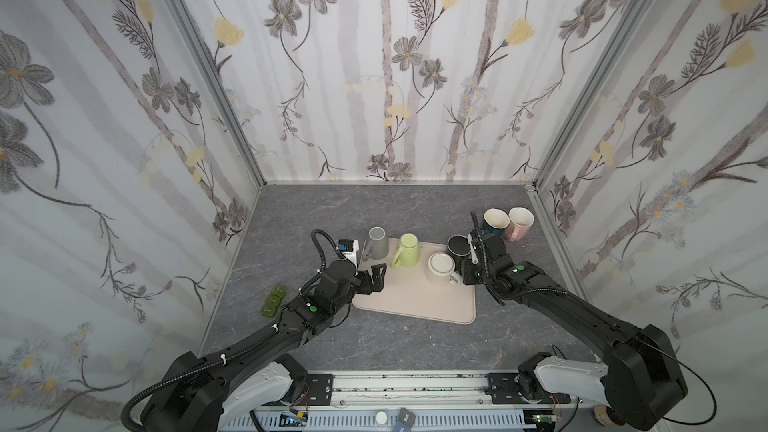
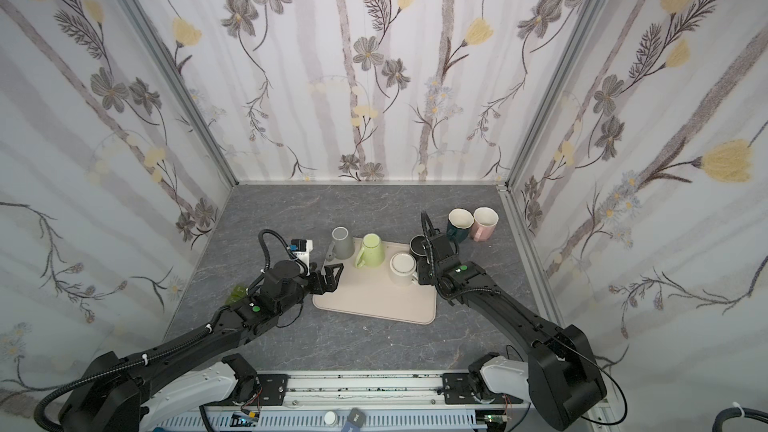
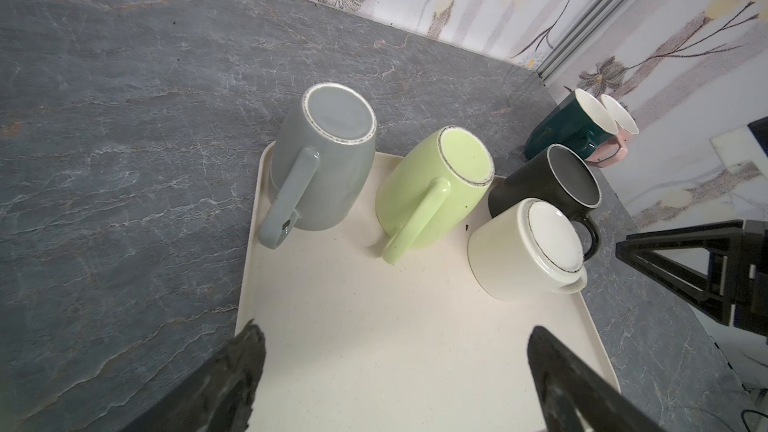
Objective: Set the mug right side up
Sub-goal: 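Lower the right gripper onto the black mug's base and grasp it, then lift the black mug off the tray with the right gripper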
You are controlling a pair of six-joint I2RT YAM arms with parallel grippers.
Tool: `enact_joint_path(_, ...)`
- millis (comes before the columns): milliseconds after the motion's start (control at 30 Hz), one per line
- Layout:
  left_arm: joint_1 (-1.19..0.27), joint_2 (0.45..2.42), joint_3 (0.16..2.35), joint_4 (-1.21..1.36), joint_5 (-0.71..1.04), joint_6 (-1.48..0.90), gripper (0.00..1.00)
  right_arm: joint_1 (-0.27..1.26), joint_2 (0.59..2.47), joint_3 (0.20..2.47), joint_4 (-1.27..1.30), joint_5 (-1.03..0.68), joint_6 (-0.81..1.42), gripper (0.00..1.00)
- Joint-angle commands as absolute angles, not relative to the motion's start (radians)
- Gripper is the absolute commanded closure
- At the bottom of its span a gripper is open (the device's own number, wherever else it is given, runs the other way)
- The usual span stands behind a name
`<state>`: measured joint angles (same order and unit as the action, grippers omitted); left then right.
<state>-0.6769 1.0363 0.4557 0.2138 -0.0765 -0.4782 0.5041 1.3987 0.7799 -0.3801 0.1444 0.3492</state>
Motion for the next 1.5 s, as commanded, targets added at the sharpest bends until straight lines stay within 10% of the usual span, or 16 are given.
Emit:
enact_joint_path(0, -0.677, 1.053, 0.469, 0.258, -0.063, -0.489, 0.0, 0.502, 1.425, 0.8, -0.319, 0.186, 0.341, 0.65)
enact_joint_path(1467, -0.677, 1.092, 0.48, 0.271, -0.011, -0.512, 0.0, 0.454, 1.651, 0.94, -0.35, 0.219, 0.32, 0.91)
